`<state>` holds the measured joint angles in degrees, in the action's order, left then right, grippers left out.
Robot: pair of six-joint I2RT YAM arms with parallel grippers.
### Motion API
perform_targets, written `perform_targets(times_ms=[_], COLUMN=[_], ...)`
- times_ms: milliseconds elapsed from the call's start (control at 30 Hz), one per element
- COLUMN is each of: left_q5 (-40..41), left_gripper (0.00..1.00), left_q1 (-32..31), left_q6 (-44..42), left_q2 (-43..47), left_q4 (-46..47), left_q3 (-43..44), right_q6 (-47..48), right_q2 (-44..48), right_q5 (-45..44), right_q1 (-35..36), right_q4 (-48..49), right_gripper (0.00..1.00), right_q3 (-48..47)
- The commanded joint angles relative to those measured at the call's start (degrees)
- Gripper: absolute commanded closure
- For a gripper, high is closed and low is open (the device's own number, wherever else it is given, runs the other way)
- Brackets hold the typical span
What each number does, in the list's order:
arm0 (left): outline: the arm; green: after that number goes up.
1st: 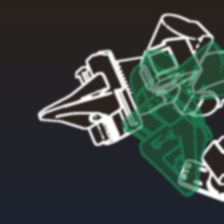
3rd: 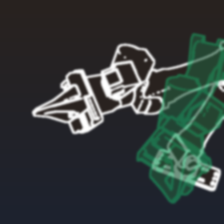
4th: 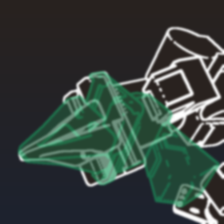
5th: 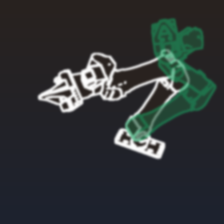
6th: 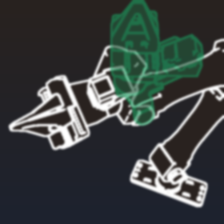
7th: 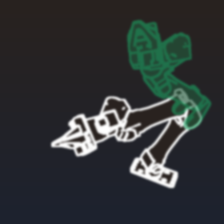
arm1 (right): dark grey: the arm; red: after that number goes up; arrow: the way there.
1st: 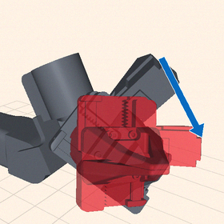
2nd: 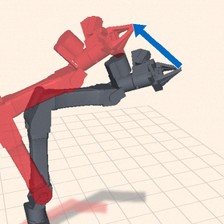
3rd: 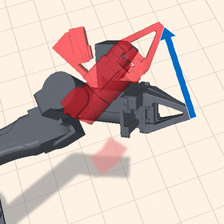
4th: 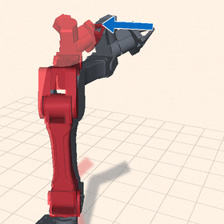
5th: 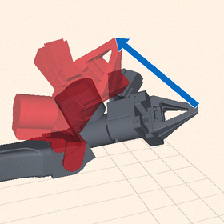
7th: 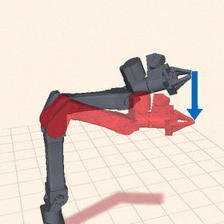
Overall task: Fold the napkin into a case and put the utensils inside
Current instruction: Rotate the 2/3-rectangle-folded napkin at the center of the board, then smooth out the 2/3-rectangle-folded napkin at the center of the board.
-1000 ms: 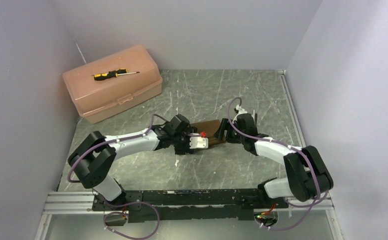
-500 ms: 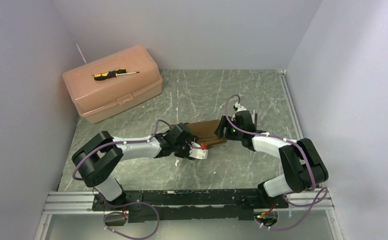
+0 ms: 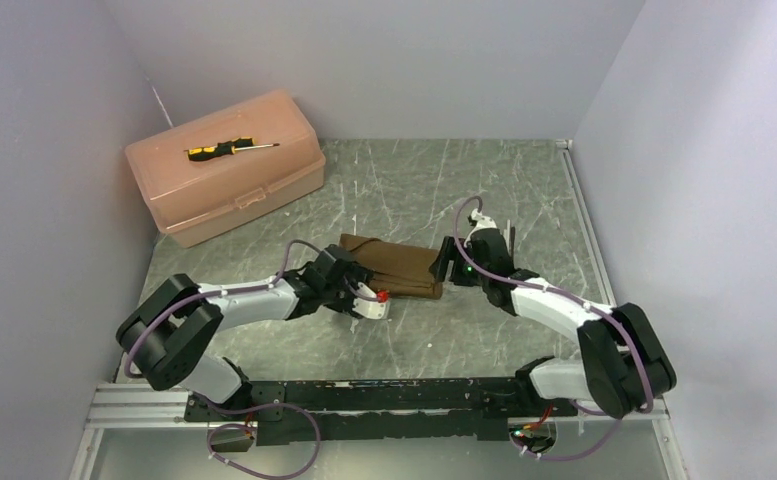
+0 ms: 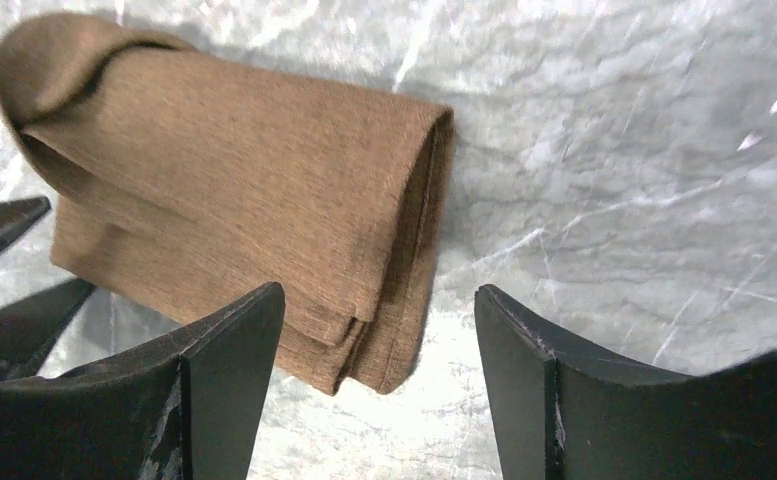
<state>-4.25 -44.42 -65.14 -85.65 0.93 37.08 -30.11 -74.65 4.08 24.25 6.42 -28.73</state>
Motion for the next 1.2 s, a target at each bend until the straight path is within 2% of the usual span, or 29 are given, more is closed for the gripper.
perform_targets(times_ms=[0, 67, 167, 300, 400, 500, 667, 800, 1000, 1167], left_q5=[-0.1, -2.7, -8.8, -8.7, -7.6, -8.5, -16.8, -21.7, -21.3, -18.7], left_gripper=[0.28, 0.21, 0.14, 0.10, 0.10, 0.12, 0.17, 0.22, 0.31, 0.43], left_q1=[0.4, 0.6, 3.3, 7.7, 12.7, 17.7, 25.0, 26.5, 27.8, 29.1], left_q6=[2.9, 9.4, 22.2, 38.2, 48.0, 56.8, 69.2, 72.8, 75.5, 74.8], left_q2=[3.7, 8.7, 15.2, 17.3, 13.6, 5.7, -4.8, -7.5, -13.3, -18.8], left_q4=[-10.2, -16.1, -25.2, -31.1, -30.5, -31.9, -32.7, -32.0, -33.9, -37.8], left_q3=[-0.3, 2.7, 7.5, 12.3, 16.9, 24.1, 32.3, 32.4, 34.8, 40.4], right_q6=[3.9, 5.0, 6.8, 7.3, 6.6, 5.4, 4.4, 4.3, 3.3, 2.9], right_q2=[4.7, 4.3, 0.6, -5.5, -9.6, -13.8, -20.5, -23.9, -28.1, -30.6], right_q5=[-3.9, -3.1, -2.9, -2.5, -0.5, 2.7, 6.4, 7.7, 10.1, 10.8], right_q1=[0.1, 0.7, 3.6, 7.7, 9.4, 10.6, 13.3, 15.9, 17.3, 17.5], right_q4=[-1.9, -1.0, 0.3, 2.8, 5.5, 7.8, 10.9, 12.3, 15.9, 18.4], right_gripper=[0.26, 0.28, 0.38, 0.52, 0.62, 0.68, 0.72, 0.74, 0.76, 0.79], right_q3=[-4.9, -7.1, -11.2, -15.9, -17.6, -19.7, -23.0, -24.5, -26.3, -27.8])
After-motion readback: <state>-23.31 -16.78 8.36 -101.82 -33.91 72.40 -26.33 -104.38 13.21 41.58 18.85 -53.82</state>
